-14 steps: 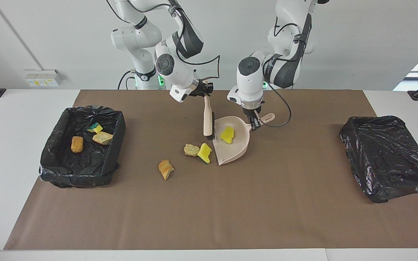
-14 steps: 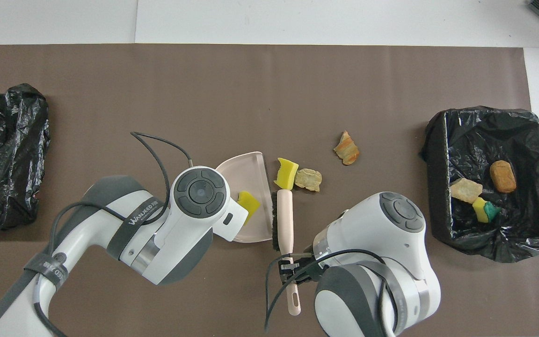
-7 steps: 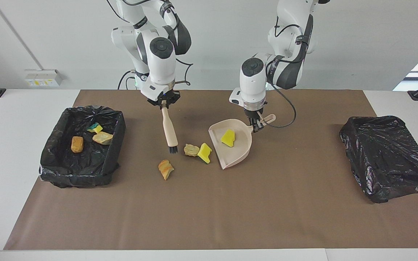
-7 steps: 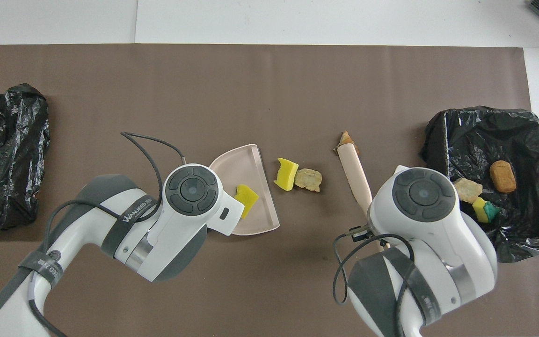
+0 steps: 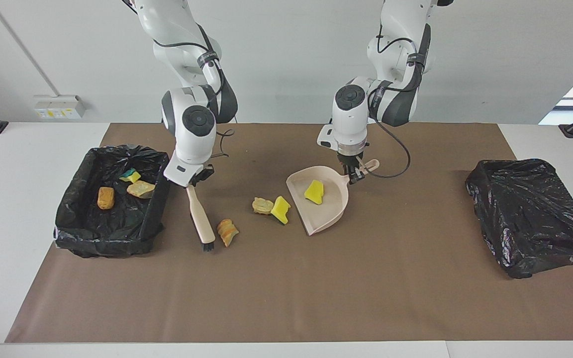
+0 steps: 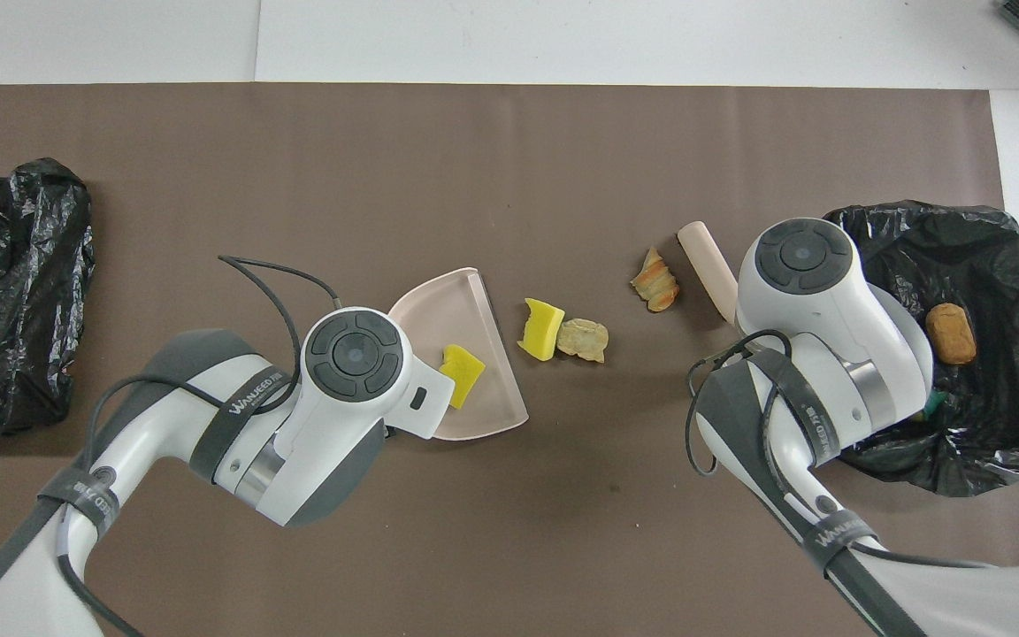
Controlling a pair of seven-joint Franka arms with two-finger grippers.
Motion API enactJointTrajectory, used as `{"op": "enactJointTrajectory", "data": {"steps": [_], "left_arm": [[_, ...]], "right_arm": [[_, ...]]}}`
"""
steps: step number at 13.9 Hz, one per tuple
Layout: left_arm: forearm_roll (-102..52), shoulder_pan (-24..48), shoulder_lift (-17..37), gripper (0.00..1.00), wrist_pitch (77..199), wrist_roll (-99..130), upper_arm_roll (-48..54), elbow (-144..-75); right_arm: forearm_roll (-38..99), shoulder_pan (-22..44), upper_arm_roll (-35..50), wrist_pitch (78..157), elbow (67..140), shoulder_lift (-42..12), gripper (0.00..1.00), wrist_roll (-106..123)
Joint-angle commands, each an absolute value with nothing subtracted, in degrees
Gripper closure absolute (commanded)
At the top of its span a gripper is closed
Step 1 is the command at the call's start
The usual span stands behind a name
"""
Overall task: Sweep and dump trash in bin
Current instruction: 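Sweep the remaining trash pieces into the dustpan with the right gripper's brush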
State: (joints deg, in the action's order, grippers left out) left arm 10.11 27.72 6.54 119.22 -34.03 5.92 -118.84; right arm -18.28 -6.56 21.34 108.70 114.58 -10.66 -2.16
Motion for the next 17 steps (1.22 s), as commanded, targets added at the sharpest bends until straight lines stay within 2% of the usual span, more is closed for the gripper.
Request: {"op": "enactJointTrajectory", "data": {"steps": [1, 4, 6, 10, 12, 17], "left_arm": [[9.9, 27.8, 6.0, 1.0, 119.7, -31.8, 6.0, -119.9], [9.9, 27.8, 5.9, 1.0, 119.0, -31.9, 6.0, -120.0], [9.9, 27.8, 5.7, 1.0, 119.0, -31.9, 6.0, -120.4], [9.9, 27.7, 5.5, 1.0, 119.2, -32.1, 6.1, -120.6], [9.9, 27.7, 5.4, 1.0, 119.2, -32.6, 6.1, -120.8], [7.8, 26.1, 6.0, 1.0, 120.1, -40.7, 6.1, -120.6]], "right_arm": [[-7.4, -6.2, 22.3, 108.4, 116.3, -9.7, 1.0, -1.9], [7.7, -1.6, 22.4, 109.5, 119.1, -9.3, 1.0, -3.1], [17.0, 1.9, 22.5, 114.5, 121.3, -9.8, 1.0, -6.2], [38.4, 9.5, 22.5, 115.0, 120.4, -8.6, 1.0, -8.3], [39.0, 9.7, 22.3, 113.9, 118.5, -6.9, 1.0, -10.7], [31.7, 5.9, 21.7, 103.7, 118.4, 0.3, 1.0, -17.3]]}}
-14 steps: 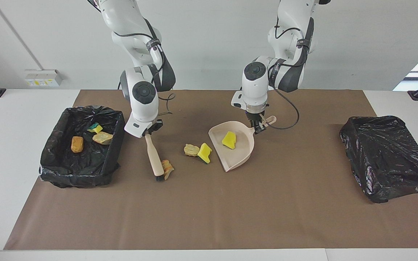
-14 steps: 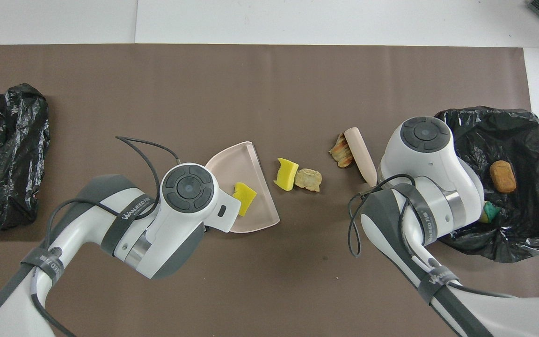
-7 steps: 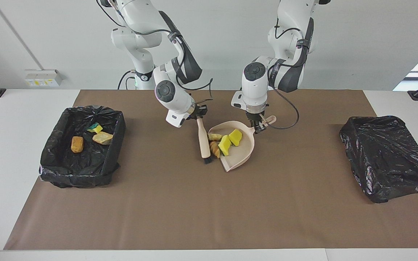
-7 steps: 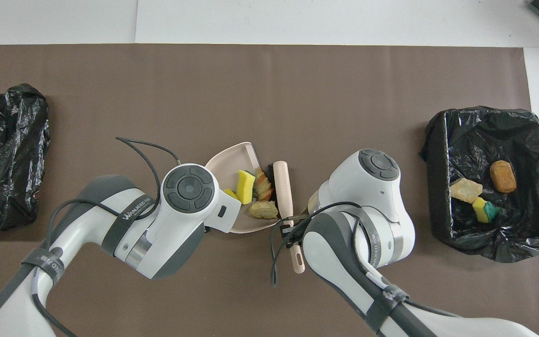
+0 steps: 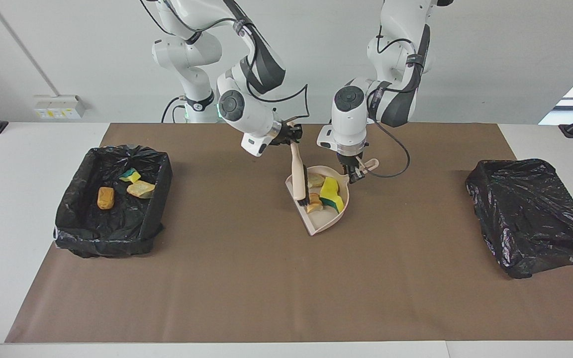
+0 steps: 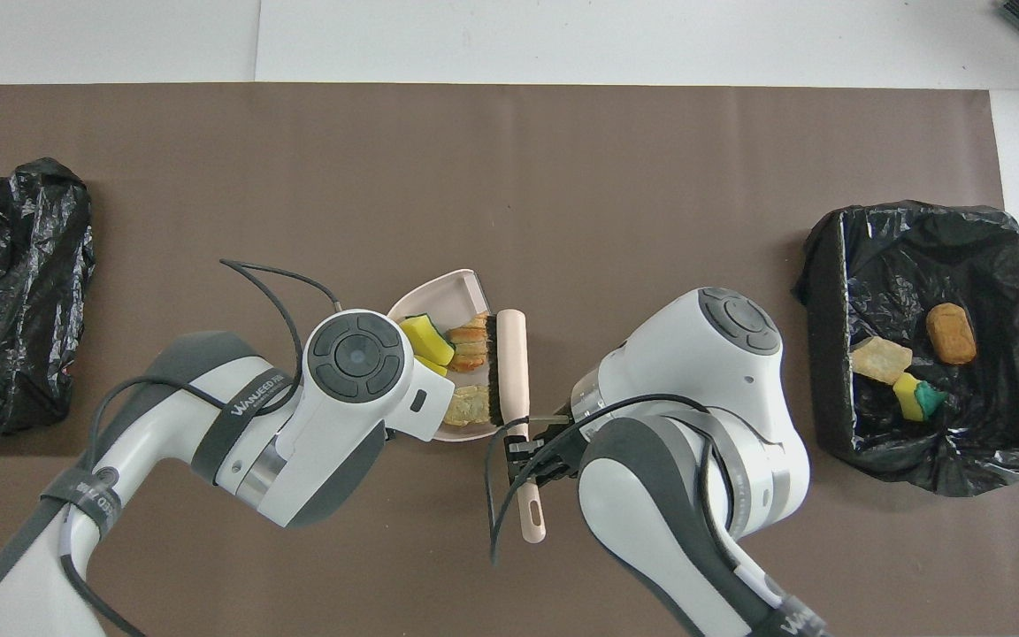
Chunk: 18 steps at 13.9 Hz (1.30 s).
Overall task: Sweep and dump trash in bin
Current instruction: 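Sweep the remaining trash pieces into the dustpan with the right gripper's brush, then carry the loaded dustpan to the other bin with the left gripper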
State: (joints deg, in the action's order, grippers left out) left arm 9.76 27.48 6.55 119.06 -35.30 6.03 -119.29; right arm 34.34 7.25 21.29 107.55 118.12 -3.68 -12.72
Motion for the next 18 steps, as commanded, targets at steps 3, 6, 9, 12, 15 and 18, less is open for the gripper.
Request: {"op": "enactJointTrajectory", "data": {"steps": [3, 6, 9, 12, 15, 18], "left_arm": [[3.4, 23.6, 6.2, 1.0, 120.2, -46.4, 6.0, -119.7], [2.2, 19.6, 3.6, 1.0, 118.7, -53.6, 6.1, -119.0], [2.2, 14.7, -0.9, 1.0, 115.9, -60.1, 5.5, -117.9], [2.2, 5.7, -1.9, 1.0, 112.2, -72.5, 5.4, -112.8], [2.1, -3.0, -1.2, 1.0, 110.2, -78.2, 5.4, -108.5], [2.0, -12.1, 1.7, 1.0, 111.2, -84.6, 5.4, -103.9]], "right_arm": [[22.8, 6.8, 22.2, 97.0, 119.4, 4.6, 1.0, -26.0], [20.8, 9.7, 22.4, 96.8, 126.2, 10.5, 1.0, -28.8], [21.3, 12.8, 22.4, 98.7, 130.2, 14.1, 1.0, -29.0], [23.1, 13.9, 22.5, 101.6, 130.7, 13.8, 1.0, -30.8], [23.5, 18.7, 22.5, 108.4, 133.6, 12.4, 1.0, -34.5], [23.5, 19.0, 22.5, 108.7, 133.7, 11.9, 1.0, -34.9]]}}
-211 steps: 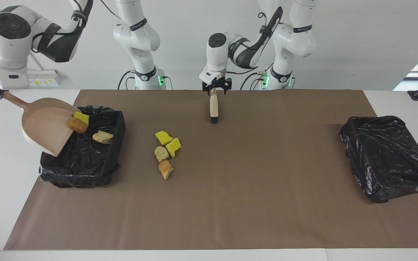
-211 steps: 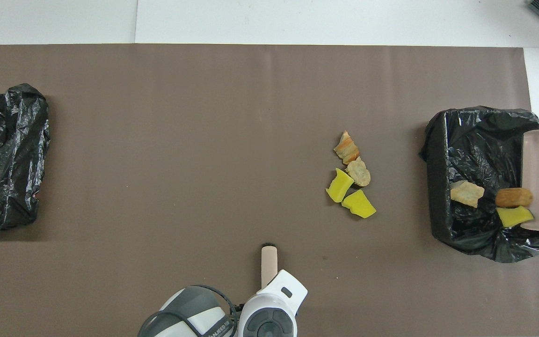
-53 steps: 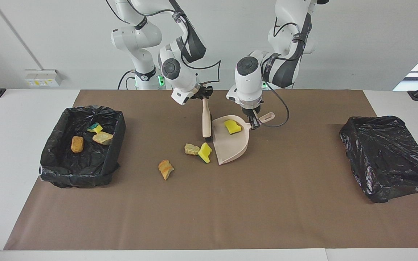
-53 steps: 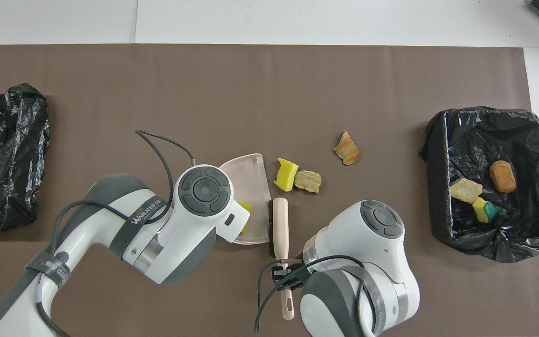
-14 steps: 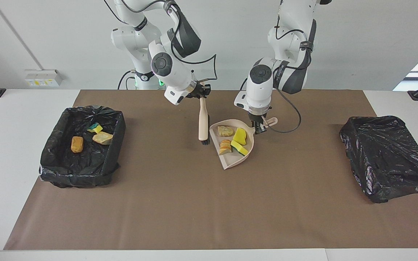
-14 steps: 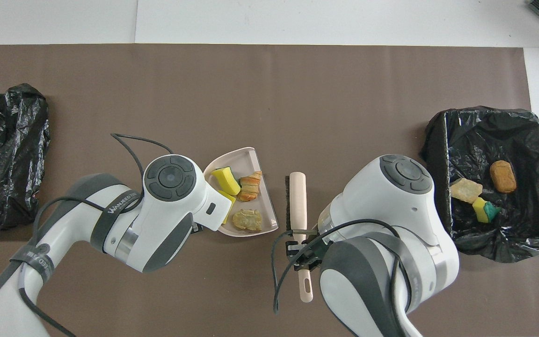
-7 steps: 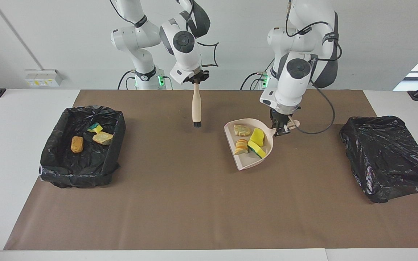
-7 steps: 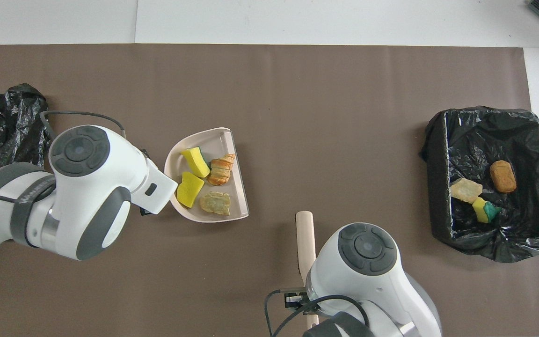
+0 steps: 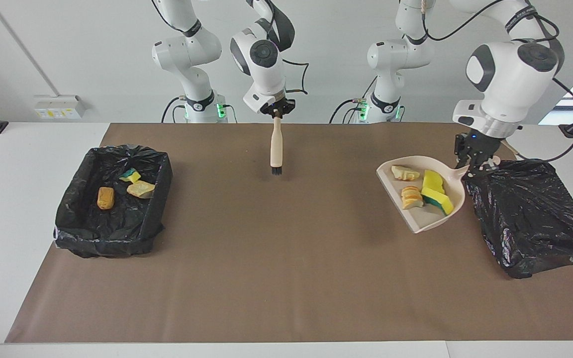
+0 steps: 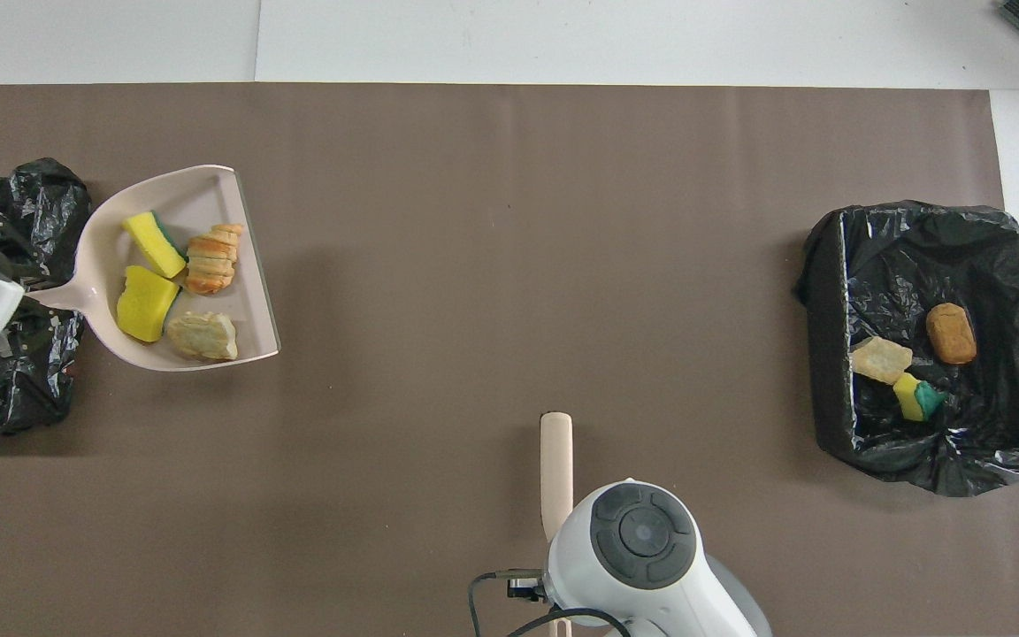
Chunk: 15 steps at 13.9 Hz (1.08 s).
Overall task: Sweep and dump trash in bin
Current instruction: 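Carry the loaded dustpan to the other bin with the left gripper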
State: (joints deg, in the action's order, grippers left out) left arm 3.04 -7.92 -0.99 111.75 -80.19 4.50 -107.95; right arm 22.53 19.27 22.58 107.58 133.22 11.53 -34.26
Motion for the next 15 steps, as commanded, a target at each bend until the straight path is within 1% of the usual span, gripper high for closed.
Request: {"op": "enactJointTrajectory", "data": {"steps": [1, 3, 5, 6, 7, 8, 10, 12, 15], "left_arm": [[2.3, -15.3, 3.1, 1.0, 111.5, -88.4, 5.4, -102.4], [2.8, -19.8, 7.1, 1.0, 111.4, -94.8, 5.4, -97.2], [3.0, -25.8, 11.6, 1.0, 111.0, -101.6, 5.4, -91.6], [5.4, -26.8, 13.6, 1.0, 111.0, -103.6, 5.4, -88.4], [11.3, -27.0, 14.8, 1.0, 111.9, -104.9, 5.4, -87.5], [16.4, -27.1, 16.1, 1.0, 113.7, -105.2, 5.4, -87.1], [21.9, -29.0, 16.3, 1.0, 118.3, -104.6, 5.4, -87.3], [27.5, -28.7, 16.0, 1.0, 118.6, -104.0, 5.4, -89.1], [34.2, -28.0, 14.9, 1.0, 117.7, -100.9, 5.1, -91.1]], "right_arm": [[23.5, 19.3, 22.5, 109.2, 133.8, 11.2, 1.0, -34.9], [23.5, 21.1, 22.5, 110.9, 133.9, 9.7, 1.0, -36.6], [23.5, 21.1, 22.5, 111.0, 133.9, 9.7, 1.0, -36.9], [23.5, 21.1, 22.5, 111.0, 134.2, 9.7, 1.0, -36.8], [23.5, 21.1, 22.5, 111.3, 134.6, 9.7, 1.0, -36.9], [23.5, 21.2, 22.5, 111.9, 135.0, 9.7, 1.0, -36.9], [23.5, 22.1, 22.5, 113.2, 136.3, 9.9, 1.0, -36.6], [23.5, 22.1, 22.5, 114.5, 136.3, 9.7, 1.0, -36.1], [22.2, 22.1, 22.3, 119.1, 136.2, 7.0, 1.0, -31.4]]}}
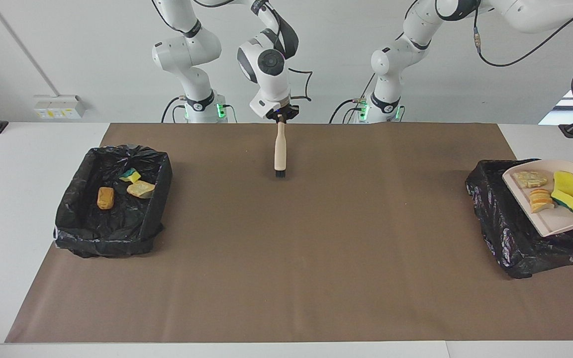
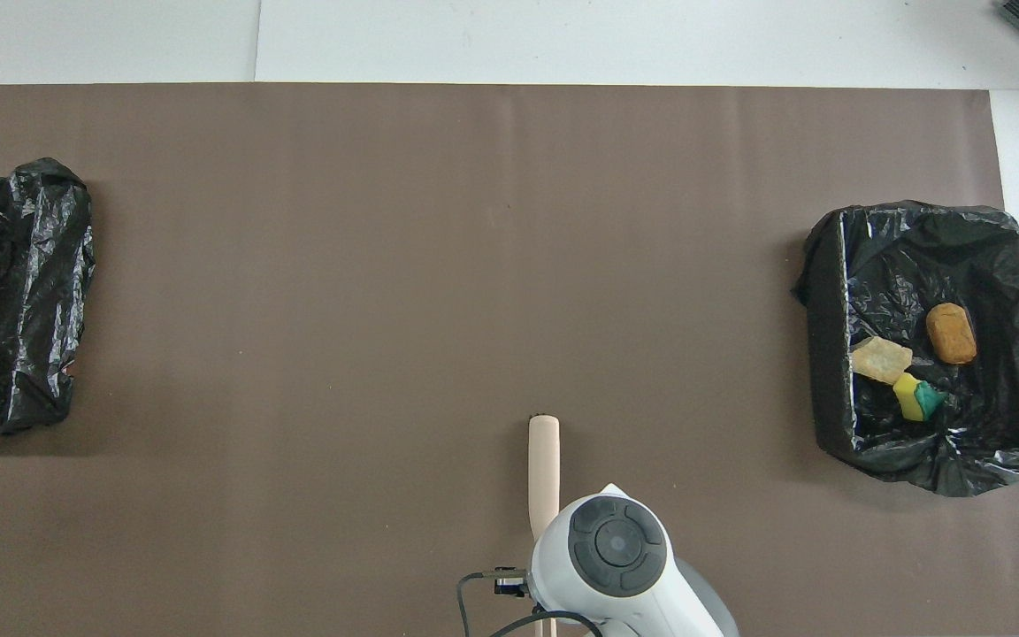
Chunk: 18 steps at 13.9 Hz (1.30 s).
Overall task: Sweep and dump trash in bin
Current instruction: 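Tip the dustpan over the bin with the left gripper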
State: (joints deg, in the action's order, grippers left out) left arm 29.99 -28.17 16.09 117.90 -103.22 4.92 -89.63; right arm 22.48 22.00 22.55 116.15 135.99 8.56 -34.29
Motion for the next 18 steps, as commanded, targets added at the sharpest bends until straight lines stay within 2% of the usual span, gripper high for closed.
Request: {"op": "enactJointTrajectory", "data": {"steps": [1, 3, 10, 15, 18], "left_arm": [[37.9, -27.0, 13.5, 1.0, 117.9, -97.9, 5.1, -93.5], [46.0, -25.8, 10.8, 1.0, 117.7, -92.1, 5.2, -97.2], [61.2, -23.5, 8.4, 1.0, 113.5, -82.3, 5.1, -97.6], [58.7, -23.9, 5.3, 1.0, 113.1, -85.2, 5.6, -96.9], [46.4, -21.2, 5.7, 1.0, 109.6, -85.0, 6.2, -95.3]], "right_arm": [[21.1, 21.7, 22.3, 120.3, 136.1, 5.8, 1.0, -31.1], [19.7, 21.2, 22.2, 121.3, 135.9, 3.4, 1.0, -31.5], [16.5, 21.2, 22.1, 120.3, 135.9, 3.1, 1.0, -32.0], [14.2, 19.9, 22.1, 119.8, 134.7, 2.1, 1.0, -32.1], [12.6, 19.7, 22.1, 114.8, 131.1, 1.4, 1.0, -32.6]]}}
